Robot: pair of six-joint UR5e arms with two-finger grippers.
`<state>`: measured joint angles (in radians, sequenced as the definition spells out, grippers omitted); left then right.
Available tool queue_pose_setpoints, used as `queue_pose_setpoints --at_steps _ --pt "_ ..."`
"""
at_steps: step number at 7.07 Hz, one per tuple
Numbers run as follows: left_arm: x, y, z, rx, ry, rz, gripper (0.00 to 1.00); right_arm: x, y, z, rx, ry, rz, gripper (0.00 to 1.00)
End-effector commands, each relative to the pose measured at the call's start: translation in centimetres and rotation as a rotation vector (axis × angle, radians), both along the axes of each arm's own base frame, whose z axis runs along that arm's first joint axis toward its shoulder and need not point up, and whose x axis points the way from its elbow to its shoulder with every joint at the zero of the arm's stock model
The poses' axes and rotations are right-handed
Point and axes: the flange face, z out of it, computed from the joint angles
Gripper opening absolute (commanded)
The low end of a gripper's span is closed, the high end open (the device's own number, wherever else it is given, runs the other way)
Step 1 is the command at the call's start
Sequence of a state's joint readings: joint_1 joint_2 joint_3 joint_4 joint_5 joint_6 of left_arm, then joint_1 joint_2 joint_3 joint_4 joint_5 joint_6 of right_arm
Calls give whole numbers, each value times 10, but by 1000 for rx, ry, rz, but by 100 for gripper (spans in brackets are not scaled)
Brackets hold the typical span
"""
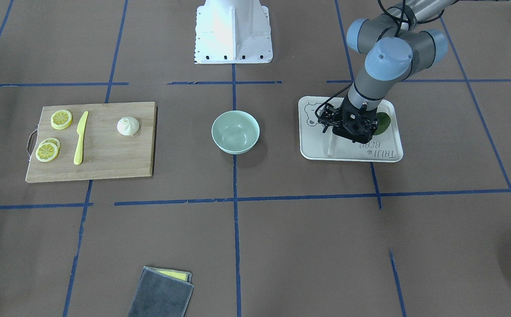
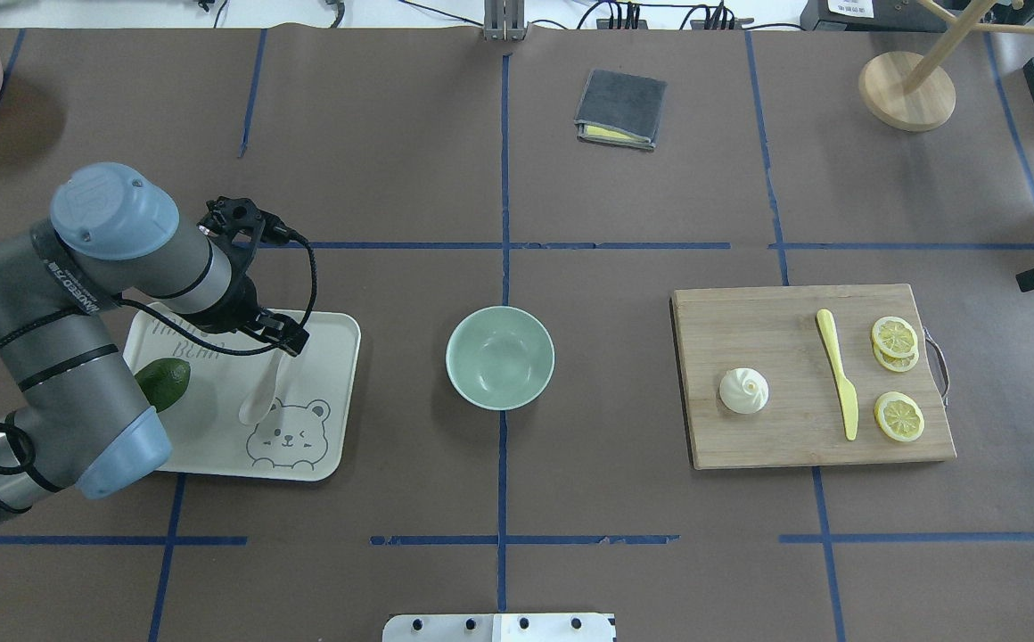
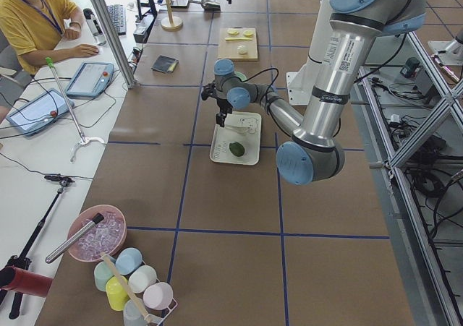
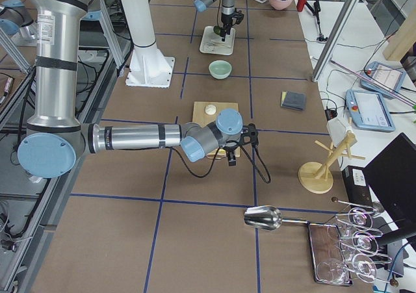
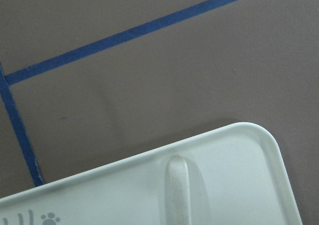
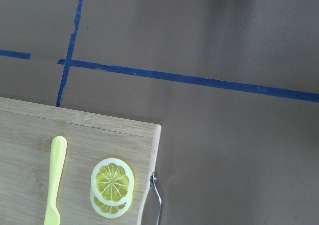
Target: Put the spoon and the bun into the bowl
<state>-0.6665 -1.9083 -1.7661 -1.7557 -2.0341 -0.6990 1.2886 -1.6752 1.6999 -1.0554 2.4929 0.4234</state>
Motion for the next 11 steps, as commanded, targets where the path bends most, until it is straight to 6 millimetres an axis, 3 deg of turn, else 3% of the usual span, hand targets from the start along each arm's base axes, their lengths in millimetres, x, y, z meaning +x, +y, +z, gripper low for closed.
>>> queue_pose_setpoints --at_steps 1,2,4,7,8,9,10,11 --pt "18 10 11 -7 -19 31 87 0 0 6 -10 3 0 100" --pt "23 6 9 -9 -20 30 83 0 1 6 -12 2 -1 100" --pt "25 6 11 -8 -23 35 67 0 1 8 -17 4 -1 100" --pt "27 4 19 -14 -36 38 63 -1 1 9 -18 5 -3 100" --pt "29 5 17 -5 -24 37 52 -1 0 9 -16 5 -3 100" --pt "29 4 17 -4 -25 39 31 -1 0 9 -16 5 -3 100" --pt "29 4 18 -6 -26 37 2 -1 1 9 -18 5 -3 100" --pt "28 5 14 -2 -20 37 0 -1 1 9 -16 5 -3 100"
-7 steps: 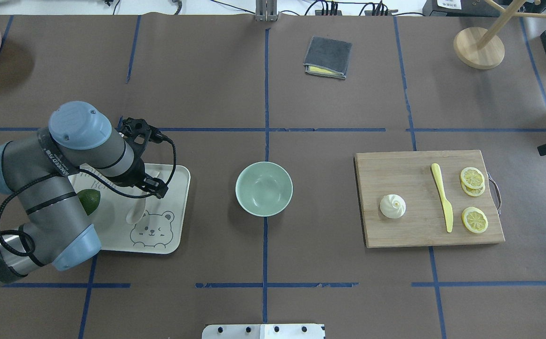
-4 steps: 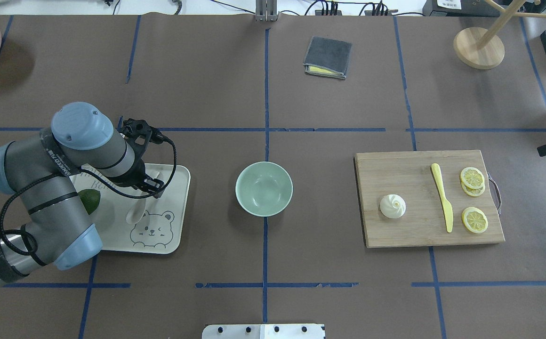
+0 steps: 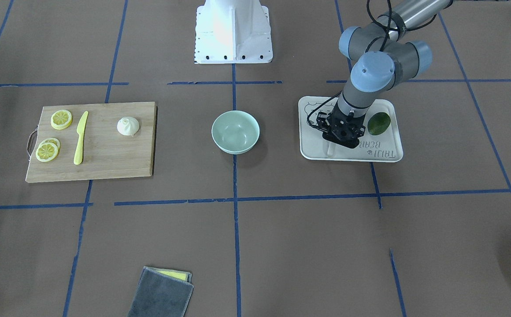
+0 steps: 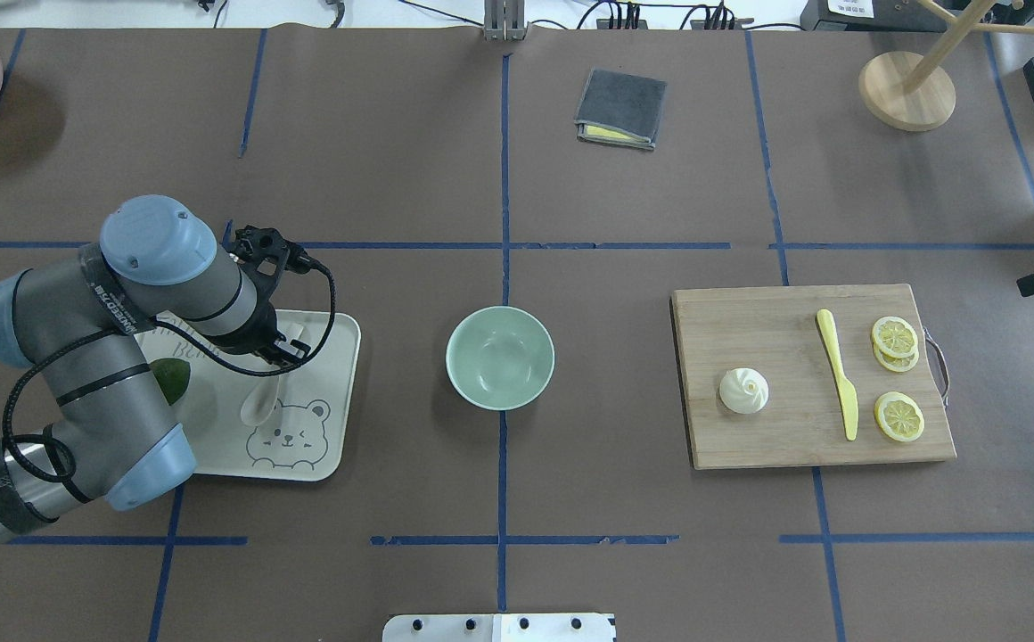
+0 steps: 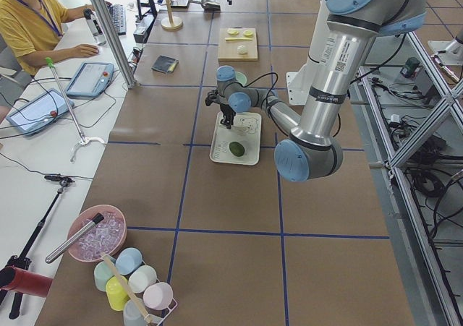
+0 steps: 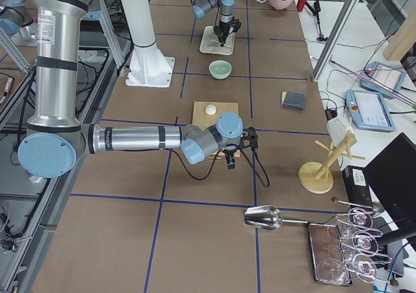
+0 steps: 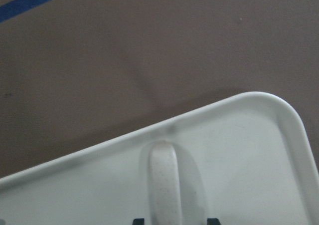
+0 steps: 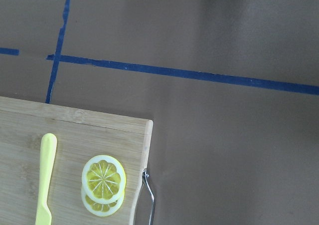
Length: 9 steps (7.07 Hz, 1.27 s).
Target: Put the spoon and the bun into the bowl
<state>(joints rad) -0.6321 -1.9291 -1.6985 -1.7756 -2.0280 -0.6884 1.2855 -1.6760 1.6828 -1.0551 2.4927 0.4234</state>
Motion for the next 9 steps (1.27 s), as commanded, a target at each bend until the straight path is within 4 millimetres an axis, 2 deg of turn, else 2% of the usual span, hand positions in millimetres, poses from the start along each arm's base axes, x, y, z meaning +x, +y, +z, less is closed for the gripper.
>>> queue_pose_setpoints --at_steps 1,2,4,5,6,7,8,9 --pt "-5 -1 -11 11 19 -6 0 0 0 0 0 -1 -1 100" --pt "-11 -5 -47 34 75 -19 0 0 0 -1 2 -2 -1 100" --pt "4 -16 -133 49 203 -79 0 0 0 -1 2 -2 -1 100" --pt "12 -16 -160 51 301 -113 0 0 0 -1 1 -3 -2 100" --pt "40 -2 -175 8 409 -135 0 0 0 -1 0 -3 -1 100" --pt "57 -8 -189 14 472 -185 0 0 0 -1 2 -2 -1 100" --pt "80 -5 -199 49 516 -240 0 0 0 -1 2 -2 -1 100" --pt "89 -1 -196 52 545 -237 0 0 0 -1 0 -2 0 100"
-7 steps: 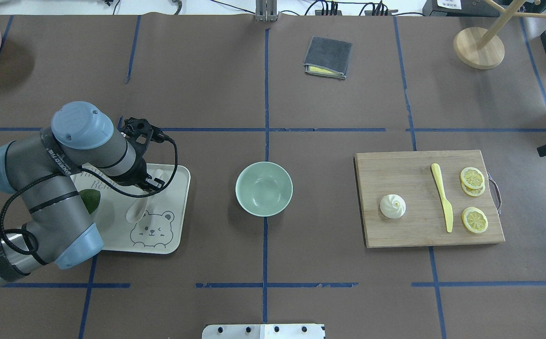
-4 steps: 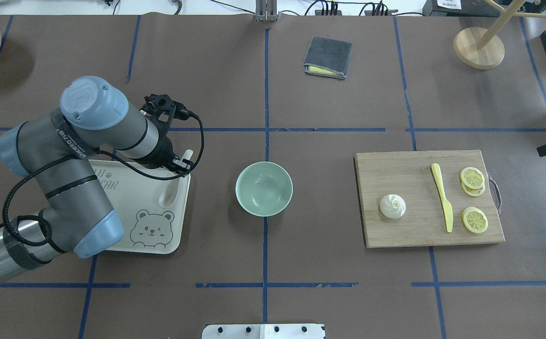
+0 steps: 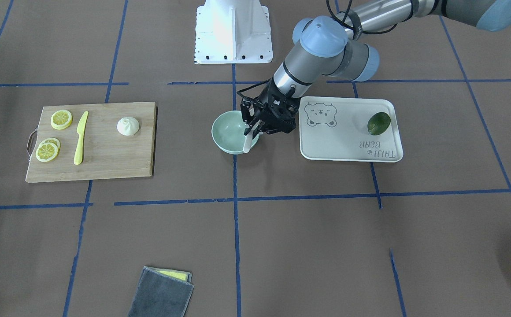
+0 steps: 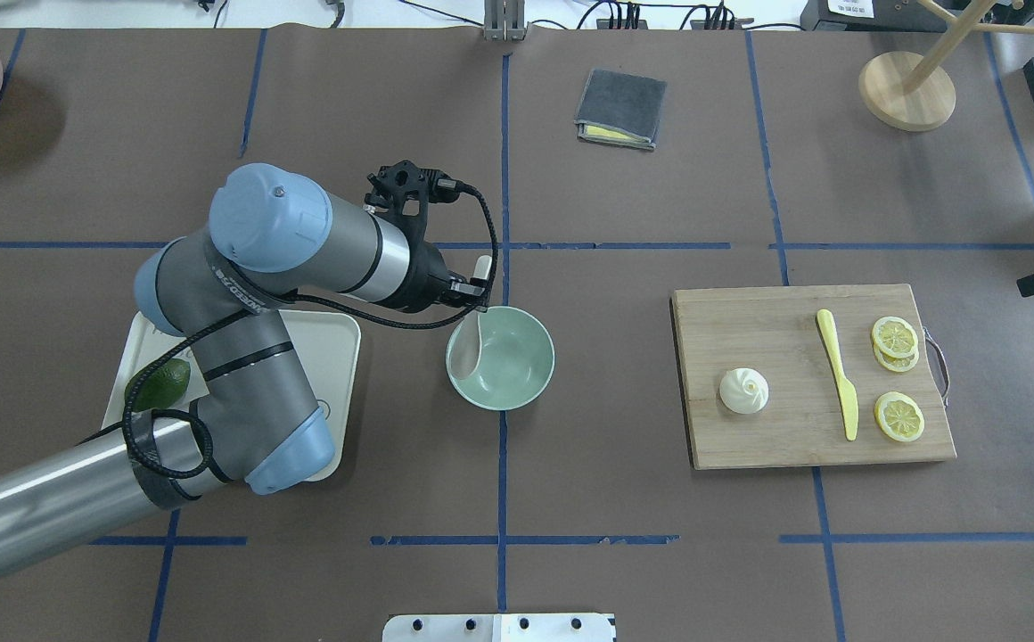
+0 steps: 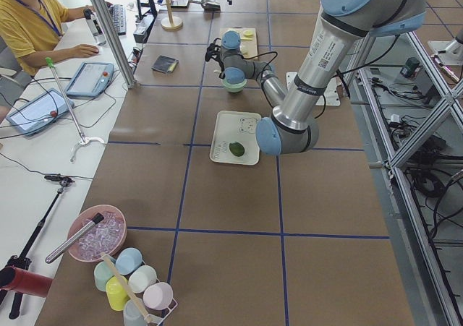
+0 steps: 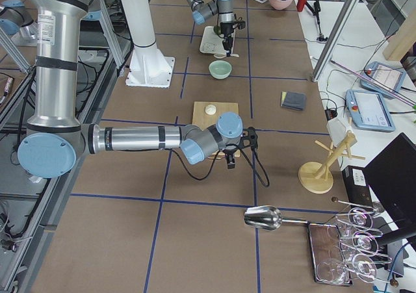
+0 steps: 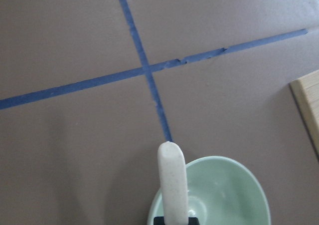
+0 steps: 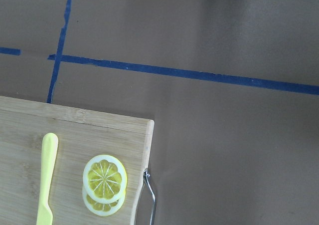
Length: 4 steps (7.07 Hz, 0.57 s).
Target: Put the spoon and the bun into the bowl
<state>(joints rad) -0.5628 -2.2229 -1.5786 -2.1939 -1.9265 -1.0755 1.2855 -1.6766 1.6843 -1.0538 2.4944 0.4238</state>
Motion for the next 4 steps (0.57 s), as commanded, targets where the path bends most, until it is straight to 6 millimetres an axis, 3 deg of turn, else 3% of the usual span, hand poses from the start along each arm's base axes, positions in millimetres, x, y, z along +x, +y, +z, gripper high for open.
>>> queue_pose_setpoints --at_steps 1,2,4 --pt "19 6 -3 16 62 -22 0 0 0 0 -1 -1 0 100" --pt "23 11 3 11 55 -14 12 -1 0 -1 -1 0 0 100" --pt "23 13 5 8 53 -12 85 -13 -3 -7 13 -5 -24 100"
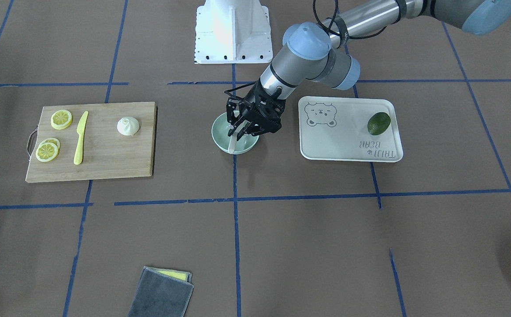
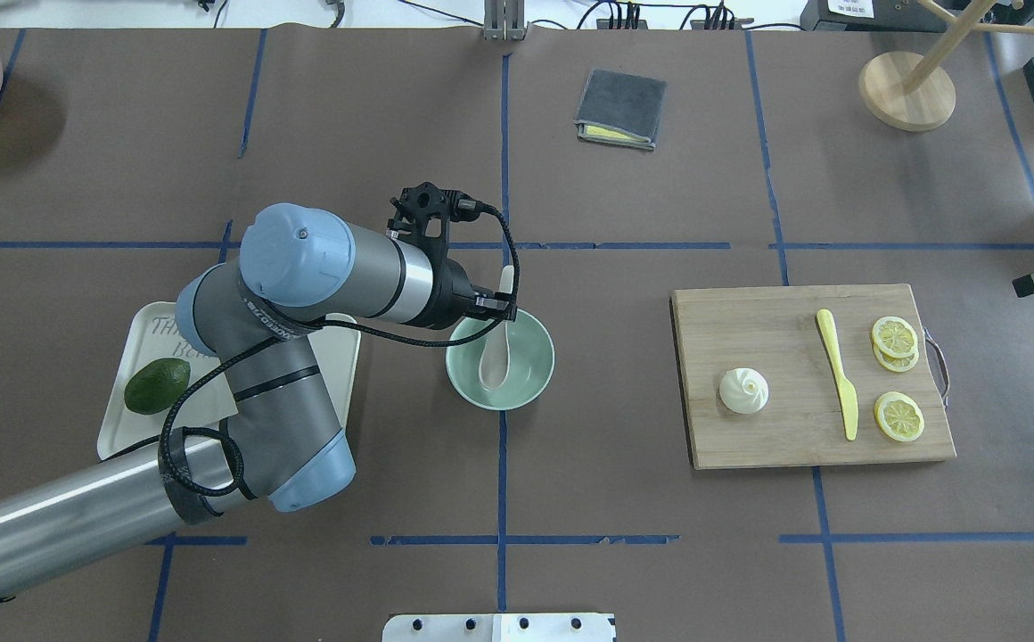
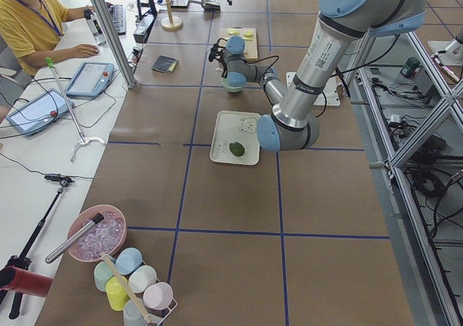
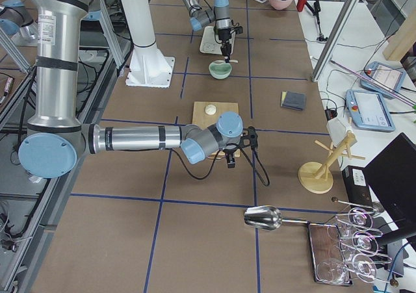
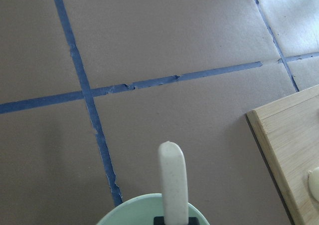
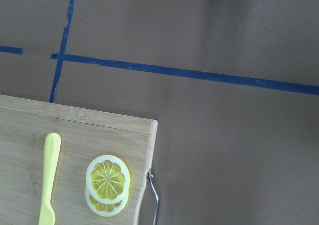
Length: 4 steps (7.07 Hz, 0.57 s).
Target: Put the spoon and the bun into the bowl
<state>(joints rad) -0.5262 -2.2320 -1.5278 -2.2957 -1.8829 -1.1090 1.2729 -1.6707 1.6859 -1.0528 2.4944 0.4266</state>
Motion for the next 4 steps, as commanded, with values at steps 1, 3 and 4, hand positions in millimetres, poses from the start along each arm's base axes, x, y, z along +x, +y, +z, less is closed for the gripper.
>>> queue_pose_setpoints --at_steps 1,3,4 --pt "-3 3 1 -4 4 0 99 -17 0 -12 11 -8 -27 100" --pt "-48 -40 22 -21 -27 -54 99 -62 -2 -64 -84 -42 15 100" --pt "-88 -62 63 -46 -64 -36 99 -99 -2 -99 -115 -67 61 100"
